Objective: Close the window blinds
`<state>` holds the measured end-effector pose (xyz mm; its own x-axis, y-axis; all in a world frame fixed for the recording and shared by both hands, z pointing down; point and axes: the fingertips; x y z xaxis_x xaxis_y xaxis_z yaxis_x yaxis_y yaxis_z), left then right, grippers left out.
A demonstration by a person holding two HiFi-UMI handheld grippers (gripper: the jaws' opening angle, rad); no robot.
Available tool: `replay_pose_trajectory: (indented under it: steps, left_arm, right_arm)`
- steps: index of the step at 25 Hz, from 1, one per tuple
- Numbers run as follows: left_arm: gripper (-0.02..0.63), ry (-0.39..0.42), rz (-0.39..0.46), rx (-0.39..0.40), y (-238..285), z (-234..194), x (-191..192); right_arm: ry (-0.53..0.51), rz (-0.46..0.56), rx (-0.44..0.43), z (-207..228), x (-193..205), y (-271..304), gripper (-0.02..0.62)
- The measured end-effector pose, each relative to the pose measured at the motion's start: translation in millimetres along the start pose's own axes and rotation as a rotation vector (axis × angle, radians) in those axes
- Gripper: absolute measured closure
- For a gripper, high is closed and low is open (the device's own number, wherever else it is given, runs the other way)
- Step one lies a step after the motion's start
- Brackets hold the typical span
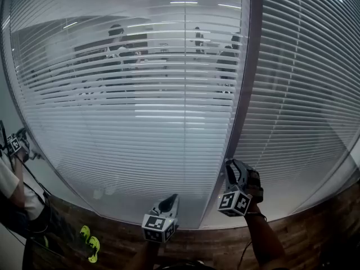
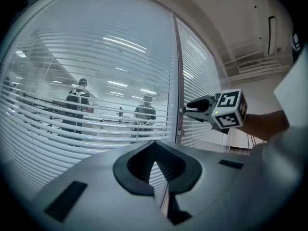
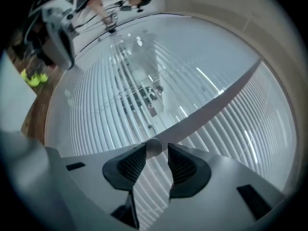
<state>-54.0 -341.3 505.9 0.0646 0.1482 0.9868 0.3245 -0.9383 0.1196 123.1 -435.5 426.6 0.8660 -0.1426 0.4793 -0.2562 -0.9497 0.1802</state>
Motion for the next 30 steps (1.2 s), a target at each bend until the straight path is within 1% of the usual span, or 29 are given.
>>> replay_pose_trajectory:
  steps: [2,4,6,8,11,12,14,17,21,27,30]
  left_arm:
    - [0.606,-0.010,-0.007,-0.017,-2,-4,-1]
    - [0.606,-0.004,-0.008,-0.011,-2,-5,2]
    - [0.606,0.004,-0.006,-0.004,-1,-4,4]
    - [0.606,-0.003,-0.002,-0.015,-4,-4,0]
    - [0.606,-0.002,-0.003,-0.007,-5,-2,6]
    - [0.606,0.001,-0.003,-0.002,-5,-1,8]
    - [0.606,0.004,-0.002,0.002,-4,-1,7]
    - [0.606,0.003,0.002,-0.011,-5,-4,2]
    - [0.606,0.012,-0.001,0.000,-6,-6,8]
    - [0.606,0.009,-0.004,-0.009,-9,-8,6]
    - [0.606,0.007,-0.003,-0.020,-10,-8,0]
  right_arm:
    - [0.190,0.070,-0.034,0,-7,-5,0.472]
    - [0.371,0.113,-0.055,3,-11,-6,0.472]
    - [0.535,0.152,-0.031,10,-11,-7,0.472]
    - [0.687,0.189,0.009,15,-7,-7,0.472]
    - [0.930,0.207,0.009,8,3,-2,0.472]
    - [0.996,0.210,0.004,6,6,1,0.472]
    - [1.095,0.206,0.011,6,12,6,0.471]
    - [1.174,0.185,0.031,10,15,7,0.463]
    - [1.210,0.222,0.027,6,19,12,0.468]
    - [1.201,0.243,0.022,6,18,12,0.471]
    - [1.156,0.234,0.026,7,17,12,0.471]
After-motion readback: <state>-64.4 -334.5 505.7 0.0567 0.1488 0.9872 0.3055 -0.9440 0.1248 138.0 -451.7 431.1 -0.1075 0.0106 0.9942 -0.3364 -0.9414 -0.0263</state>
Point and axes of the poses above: the fingertips, and each gripper's own axes: y forward along the fingers, z to its right, x out of its underside, and after that the axes turned 7 degrees about -x, right-handed
